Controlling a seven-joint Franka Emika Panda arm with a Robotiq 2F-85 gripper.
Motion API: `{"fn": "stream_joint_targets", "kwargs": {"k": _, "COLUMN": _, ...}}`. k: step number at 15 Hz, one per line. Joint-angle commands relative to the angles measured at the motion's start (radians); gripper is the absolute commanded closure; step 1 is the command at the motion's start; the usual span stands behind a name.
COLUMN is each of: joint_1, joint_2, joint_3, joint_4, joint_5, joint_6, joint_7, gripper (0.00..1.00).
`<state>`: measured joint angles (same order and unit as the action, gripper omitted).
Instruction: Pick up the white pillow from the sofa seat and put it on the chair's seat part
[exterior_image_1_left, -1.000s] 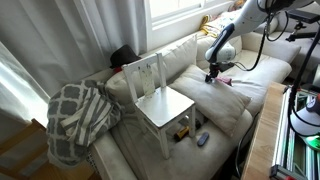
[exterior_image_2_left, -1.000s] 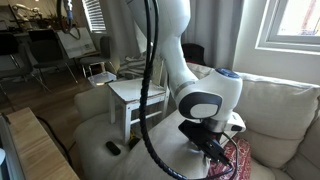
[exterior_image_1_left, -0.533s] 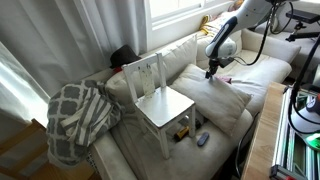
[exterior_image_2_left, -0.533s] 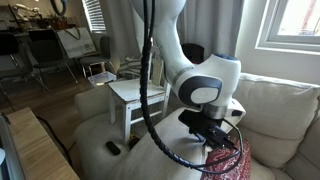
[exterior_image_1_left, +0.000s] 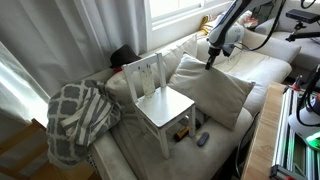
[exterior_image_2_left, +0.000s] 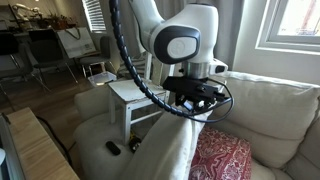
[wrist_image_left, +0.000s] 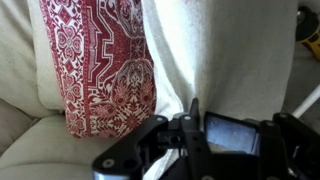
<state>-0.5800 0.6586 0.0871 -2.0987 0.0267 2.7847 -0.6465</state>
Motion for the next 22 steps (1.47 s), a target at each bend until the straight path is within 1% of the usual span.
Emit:
{"fn": "stream_joint_targets", "kwargs": {"k": 1, "joint_1": 0.016, "joint_2": -0.174, "joint_3": -0.003, "joint_4": -0.137, "joint_5": -0.016, "joint_6": 0.029, "joint_7": -0.039, "gripper": 1.0}}
{"fn": "stream_joint_targets", "kwargs": {"k": 6, "joint_1": 0.098, "joint_2": -0.351, "joint_3": -0.085, "joint_4": -0.228, "joint_5": -0.082, "joint_6": 0.077, "joint_7": -0.048, "gripper": 1.0}}
{"fn": "stream_joint_targets", "kwargs": {"k": 9, "joint_1": 0.157, "joint_2": -0.446, "joint_3": -0.152, "joint_4": -0.261, "joint_5": -0.156, "joint_6": 0.077, "joint_7": -0.044, "gripper": 1.0}}
{"fn": "stream_joint_targets", "kwargs": {"k": 12, "joint_1": 0.196, "joint_2": -0.546, "joint_3": -0.189, "joint_4": -0.292, "joint_5": -0.22, "joint_6": 0.07, "joint_7": -0.072, "gripper": 1.0}}
{"fn": "stream_joint_targets", "kwargs": {"k": 15, "joint_1": 0.255, "joint_2": -0.649, "joint_3": -0.237, "joint_4": -0.321, "joint_5": -0.326, "joint_6": 0.071, "joint_7": -0.041, "gripper": 1.0}}
{"fn": "stream_joint_targets", "kwargs": {"k": 17, "joint_1": 0.287, "joint_2": -0.716, "joint_3": -0.254, "joint_4": -0.339, "joint_5": -0.404, "joint_6": 0.061, "joint_7": -0.007, "gripper": 1.0}}
{"fn": "stream_joint_targets", "kwargs": {"k": 18, "joint_1": 0.297, "joint_2": -0.744, "joint_3": -0.267, "joint_4": -0.337, "joint_5": -0.495, "joint_6": 0.053, "joint_7": 0.057, "gripper": 1.0}}
{"fn": "stream_joint_targets", "kwargs": {"k": 20, "joint_1": 0.307, "joint_2": -0.795, "joint_3": -0.254, "joint_4": -0.345, "joint_5": -0.576, "joint_6": 0.028, "joint_7": 0.116, "gripper": 1.0}}
{"fn": "stream_joint_targets", "kwargs": {"k": 22, "joint_1": 0.325, "joint_2": -0.827, "joint_3": -0.229, "joint_4": -0.367, "joint_5": -0.626, "joint_6": 0.014, "joint_7": 0.154, "gripper": 1.0}}
